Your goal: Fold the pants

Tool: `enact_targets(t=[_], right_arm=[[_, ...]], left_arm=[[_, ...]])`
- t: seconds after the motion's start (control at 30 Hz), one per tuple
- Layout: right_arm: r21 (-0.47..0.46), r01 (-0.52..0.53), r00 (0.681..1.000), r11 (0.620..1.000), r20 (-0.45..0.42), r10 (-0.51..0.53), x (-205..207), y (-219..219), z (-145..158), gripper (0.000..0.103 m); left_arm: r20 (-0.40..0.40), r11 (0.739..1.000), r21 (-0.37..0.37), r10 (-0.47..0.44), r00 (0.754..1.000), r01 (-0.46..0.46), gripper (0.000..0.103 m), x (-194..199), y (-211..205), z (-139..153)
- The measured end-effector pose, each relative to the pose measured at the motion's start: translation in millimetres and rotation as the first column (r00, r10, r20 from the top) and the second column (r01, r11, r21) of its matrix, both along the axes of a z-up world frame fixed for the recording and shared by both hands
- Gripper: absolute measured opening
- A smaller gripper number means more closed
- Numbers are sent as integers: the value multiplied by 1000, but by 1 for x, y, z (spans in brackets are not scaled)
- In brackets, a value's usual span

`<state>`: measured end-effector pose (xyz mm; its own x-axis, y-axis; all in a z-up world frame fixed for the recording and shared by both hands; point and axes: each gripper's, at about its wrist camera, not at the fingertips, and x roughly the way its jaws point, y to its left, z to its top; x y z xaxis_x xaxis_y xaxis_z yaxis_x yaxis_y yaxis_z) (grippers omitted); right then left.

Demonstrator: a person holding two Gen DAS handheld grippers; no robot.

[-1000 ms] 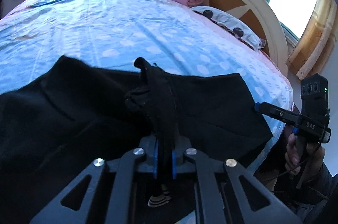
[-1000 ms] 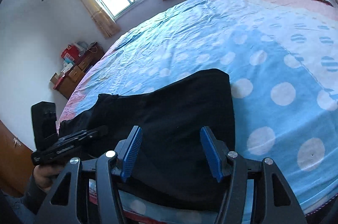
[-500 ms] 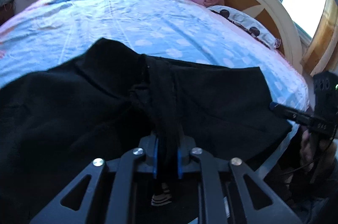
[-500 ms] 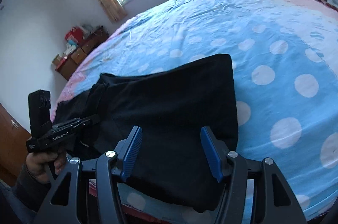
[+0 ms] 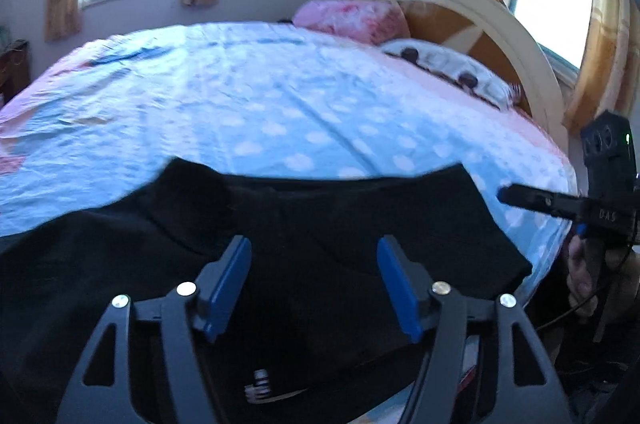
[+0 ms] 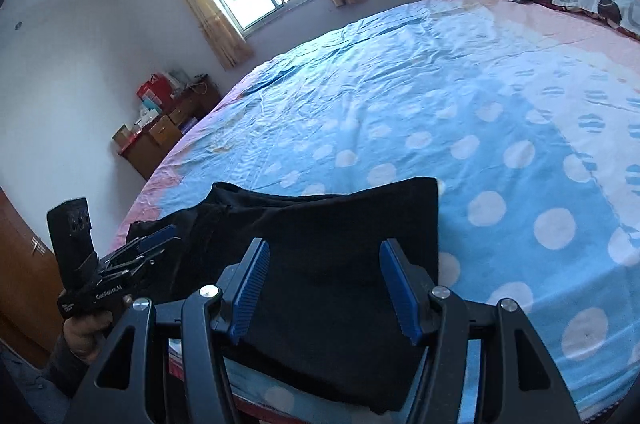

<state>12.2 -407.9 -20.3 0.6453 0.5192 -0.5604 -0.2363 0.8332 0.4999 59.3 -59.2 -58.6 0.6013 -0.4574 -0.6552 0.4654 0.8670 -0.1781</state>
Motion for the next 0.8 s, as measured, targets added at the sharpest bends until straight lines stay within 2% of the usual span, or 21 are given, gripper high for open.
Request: enact_targets(t=[0.13,0.2,0.3,0.37,0.4,0.47,0.57,0.6,0.63,0.7,0.73,0.77,0.8], right_arm=[[16,-13,999,1000,-42,14,17,4,-16,59],[17,5,994,1000,-109,-4,25,3,-30,59],[57,-1,990,998,-141,9,17,-6,-32,59],[9,9,994,1000,-109,-8,1,-14,-24,59],[-6,24,996,1000,-83,-25,-10,-20,-19,59],[32,23,998,999,-56,-21,-26,-28,-15,59],[95,-38,989,995,-136,50,-36,-20,-34,59],[71,-53,984,996,-167,64,-38,-12,-44,60],[1,-58,986,998,-156,58,-43,-2,-50,60],[-117,-88,991,989,-109,75,-48,12,-44,60],[-131,-91,991,987,-106,78,-47,14,-39,60],[-112,-93,992,989,-92,83,-46,13,-32,60],[-68,-94,994,993,-68,89,-44,9,-24,60]], left_arm=[[-41,991,127,43,998,-37,68,12,-10,-29],[-16,988,155,27,1000,-25,68,6,-12,-31],[-18,991,135,15,1000,-12,67,2,-8,-31],[8,983,184,15,1000,-16,53,0,-10,-35],[25,979,205,14,1000,-19,53,-1,-10,-36],[26,978,206,23,999,-28,53,0,-7,-37],[21,978,208,29,999,-32,53,0,-4,-37],[18,979,202,30,999,-33,53,0,-2,-37],[18,980,198,29,999,-32,54,-1,-1,-37],[19,980,197,32,999,-35,54,-2,1,-36],[14,981,191,45,999,-47,62,-2,3,-36],[2,979,196,62,998,-61,79,1,4,-37],[-12,977,198,81,997,-77,82,2,6,-39]])
